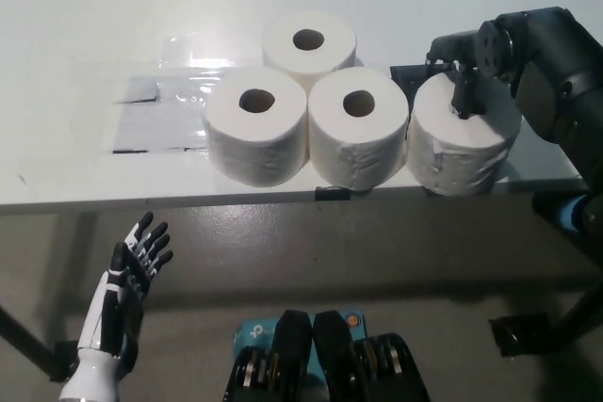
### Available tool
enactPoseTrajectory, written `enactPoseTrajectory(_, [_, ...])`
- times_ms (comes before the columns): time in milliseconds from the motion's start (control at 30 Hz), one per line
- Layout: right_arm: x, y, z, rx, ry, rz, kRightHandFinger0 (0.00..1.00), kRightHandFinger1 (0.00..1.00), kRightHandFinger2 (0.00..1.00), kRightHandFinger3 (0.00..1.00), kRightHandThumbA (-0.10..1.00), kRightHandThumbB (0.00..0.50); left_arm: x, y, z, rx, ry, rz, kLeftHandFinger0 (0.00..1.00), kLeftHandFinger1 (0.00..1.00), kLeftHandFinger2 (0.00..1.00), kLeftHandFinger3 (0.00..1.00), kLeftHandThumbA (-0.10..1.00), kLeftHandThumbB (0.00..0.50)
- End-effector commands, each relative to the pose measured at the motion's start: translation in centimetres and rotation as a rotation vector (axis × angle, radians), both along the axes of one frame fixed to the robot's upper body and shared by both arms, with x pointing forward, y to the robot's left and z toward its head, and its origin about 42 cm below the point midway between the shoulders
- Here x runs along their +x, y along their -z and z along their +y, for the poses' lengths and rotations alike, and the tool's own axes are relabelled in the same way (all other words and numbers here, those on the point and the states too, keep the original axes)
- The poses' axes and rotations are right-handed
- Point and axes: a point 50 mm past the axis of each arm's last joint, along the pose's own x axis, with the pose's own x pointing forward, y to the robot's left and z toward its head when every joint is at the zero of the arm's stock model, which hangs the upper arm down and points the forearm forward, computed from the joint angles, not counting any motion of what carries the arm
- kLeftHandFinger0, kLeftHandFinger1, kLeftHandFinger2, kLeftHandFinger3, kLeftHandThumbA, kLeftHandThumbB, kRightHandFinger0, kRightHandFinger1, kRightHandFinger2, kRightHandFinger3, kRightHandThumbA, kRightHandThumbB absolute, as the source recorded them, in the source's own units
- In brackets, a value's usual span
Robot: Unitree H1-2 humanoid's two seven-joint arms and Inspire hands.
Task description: A few rolls of toilet paper are kept infront of the robot and the robot uses its right hand to lift one of the rolls and and places it on top of the other rolls to stack it.
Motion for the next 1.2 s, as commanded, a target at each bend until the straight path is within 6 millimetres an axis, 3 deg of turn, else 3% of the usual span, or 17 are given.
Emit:
enactPoseTrajectory(0, [0.2, 0.1, -2.1, -0.002, 0.053, -0.030, 0.05, 0.33, 0.58, 0.74, -0.01, 0.000, 0.6, -1.6, 0.0, -0.004, 0.011, -0.067, 1.00, 1.00, 1.00, 1.00, 1.00, 0.500])
enactPoseTrajectory(67, [0.2, -0.1, -2.3, -0.006, 0.057, -0.030, 0.17, 0.44, 0.64, 0.92, -0.04, 0.000, 0.6, -1.6, 0.2, 0.002, 0.013, -0.070, 1.00, 1.00, 1.00, 1.00, 1.00, 0.500])
enactPoseTrajectory(133, [0.2, -0.2, -2.5, -0.021, 0.034, -0.045, 0.08, 0.39, 0.57, 0.80, 0.10, 0.000, 0.6, -1.5, 0.2, 0.000, 0.014, -0.073, 1.00, 1.00, 1.00, 1.00, 1.00, 0.500])
enactPoseTrajectory(267, [0.3, -1.0, -2.7, -0.042, 0.009, -0.044, 0.38, 0.56, 0.63, 0.74, 0.24, 0.000, 0.6, -1.5, 0.2, -0.004, 0.009, -0.075, 1.00, 1.00, 1.00, 1.00, 1.00, 0.500])
enactPoseTrajectory(333, [0.4, -1.5, -2.6, -0.038, 0.008, -0.047, 0.34, 0.51, 0.60, 0.92, 0.19, 0.000, 0.6, -1.5, 0.3, -0.007, 0.007, -0.075, 1.00, 1.00, 1.00, 1.00, 1.00, 0.500])
enactPoseTrajectory(367, [0.4, -1.7, -2.7, -0.024, 0.013, -0.051, 0.06, 0.26, 0.37, 0.70, 0.16, 0.000, 0.6, -1.4, 0.3, -0.009, 0.006, -0.073, 1.00, 1.00, 1.00, 1.00, 1.00, 0.500])
enactPoseTrajectory(467, [0.5, -2.5, -2.7, -0.006, 0.026, -0.056, 0.00, 0.25, 0.44, 0.64, -0.05, 0.048, 0.8, -1.5, 0.3, -0.011, 0.001, -0.077, 1.00, 1.00, 1.00, 1.00, 1.00, 0.500])
enactPoseTrajectory(567, [0.6, -2.5, -2.7, 0.014, 0.056, -0.069, 0.48, 0.86, 1.00, 0.86, 0.29, 0.149, 0.9, -1.7, 0.3, -0.007, -0.001, -0.082, 1.00, 1.00, 1.00, 1.00, 1.00, 0.500])
enactPoseTrajectory(633, [0.6, -2.4, -2.9, 0.000, 0.027, -0.097, 0.73, 0.88, 0.93, 0.83, 0.78, 0.116, 0.9, -1.8, 0.3, -0.006, 0.000, -0.083, 1.00, 1.00, 1.00, 1.00, 1.00, 0.500])
enactPoseTrajectory(667, [0.6, -2.2, -3.0, -0.041, -0.009, -0.136, 1.00, 1.00, 1.00, 1.00, 1.00, 0.074, 1.0, -1.9, 0.4, -0.009, 0.000, -0.085, 1.00, 1.00, 1.00, 1.00, 1.00, 0.500])
enactPoseTrajectory(700, [0.6, -2.1, -3.0, -0.047, -0.010, -0.144, 1.00, 1.00, 1.00, 1.00, 1.00, 0.075, 0.9, -1.9, 0.4, -0.008, 0.000, -0.084, 1.00, 1.00, 1.00, 1.00, 1.00, 0.500])
enactPoseTrajectory(767, [0.5, -1.9, -3.1, -0.044, -0.013, -0.130, 0.07, 0.18, 0.30, 0.77, 1.00, 0.104, 1.0, -2.0, 0.5, -0.013, 0.000, -0.086, 1.00, 1.00, 1.00, 1.00, 1.00, 0.500])
enactPoseTrajectory(800, [0.5, -1.8, -3.1, -0.041, -0.008, -0.117, 0.01, 0.12, 0.23, 0.73, 1.00, 0.108, 1.0, -2.0, 0.5, -0.013, -0.003, -0.086, 1.00, 1.00, 1.00, 1.00, 1.00, 0.500])
enactPoseTrajectory(900, [0.5, -1.9, -3.1, -0.026, -0.005, -0.087, 0.00, 0.00, 0.11, 0.60, 1.00, 0.123, 1.2, -2.1, 0.6, -0.011, -0.009, -0.092, 1.00, 1.00, 1.00, 1.00, 1.00, 0.500])
enactPoseTrajectory(967, [0.4, -1.4, -3.3, -0.011, -0.039, -0.100, 0.59, 0.63, 0.76, 1.00, 1.00, 0.109, 1.2, -2.2, 0.6, -0.011, -0.014, -0.092, 1.00, 1.00, 1.00, 1.00, 1.00, 0.500])
enactPoseTrajectory(1067, [0.3, -0.5, -3.4, 0.013, -0.034, -0.098, 0.27, 0.33, 0.50, 0.92, 1.00, 0.109, 1.2, -2.2, 0.6, -0.020, -0.009, -0.087, 1.00, 1.00, 1.00, 1.00, 1.00, 0.500])
enactPoseTrajectory(1167, [0.3, -0.4, -3.2, 0.004, -0.039, -0.119, 0.22, 0.31, 0.46, 0.75, 1.00, 0.102, 1.4, -2.4, 0.7, -0.030, -0.012, -0.094, 1.00, 1.00, 1.00, 1.00, 1.00, 0.500])
